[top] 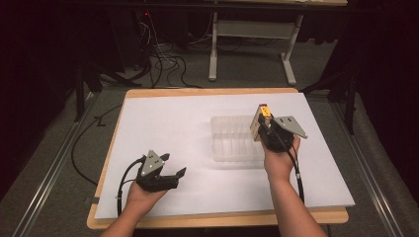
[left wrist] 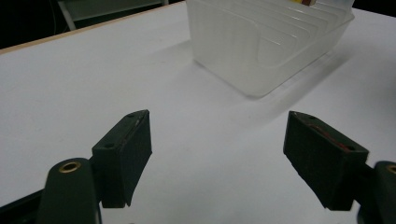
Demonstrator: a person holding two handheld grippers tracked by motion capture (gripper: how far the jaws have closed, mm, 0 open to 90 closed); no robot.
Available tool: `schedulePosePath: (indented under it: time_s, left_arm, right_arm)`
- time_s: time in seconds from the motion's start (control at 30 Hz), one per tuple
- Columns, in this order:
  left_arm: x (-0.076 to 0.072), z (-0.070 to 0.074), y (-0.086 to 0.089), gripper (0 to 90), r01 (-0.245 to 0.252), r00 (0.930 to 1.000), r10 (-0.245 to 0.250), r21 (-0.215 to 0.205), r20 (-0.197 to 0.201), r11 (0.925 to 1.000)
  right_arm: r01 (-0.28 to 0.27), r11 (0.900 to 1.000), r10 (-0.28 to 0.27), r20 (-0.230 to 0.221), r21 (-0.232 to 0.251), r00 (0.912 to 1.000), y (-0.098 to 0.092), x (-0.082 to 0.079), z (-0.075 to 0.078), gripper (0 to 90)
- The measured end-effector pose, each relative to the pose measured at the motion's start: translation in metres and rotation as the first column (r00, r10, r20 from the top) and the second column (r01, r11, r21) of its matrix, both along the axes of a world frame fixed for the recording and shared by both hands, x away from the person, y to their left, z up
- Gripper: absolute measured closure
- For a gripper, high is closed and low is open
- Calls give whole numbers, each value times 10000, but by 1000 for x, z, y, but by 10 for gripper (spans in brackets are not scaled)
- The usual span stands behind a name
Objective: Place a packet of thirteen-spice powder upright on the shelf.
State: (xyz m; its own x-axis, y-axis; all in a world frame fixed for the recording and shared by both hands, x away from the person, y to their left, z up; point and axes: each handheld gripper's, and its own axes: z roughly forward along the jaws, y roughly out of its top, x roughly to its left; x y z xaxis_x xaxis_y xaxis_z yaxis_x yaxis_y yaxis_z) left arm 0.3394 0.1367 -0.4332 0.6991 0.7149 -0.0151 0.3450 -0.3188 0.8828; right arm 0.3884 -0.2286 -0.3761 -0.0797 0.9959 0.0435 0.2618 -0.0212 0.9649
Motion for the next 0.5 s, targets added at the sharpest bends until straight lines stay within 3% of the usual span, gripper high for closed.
schedulePosePath:
  time_s: [0.5]
  left_arm:
    - [0,0,0,242,42,10000,-41,30,-41,10000]
  right_arm:
    - [387,9992,-385,-159,86,9991,1,3,-9,679]
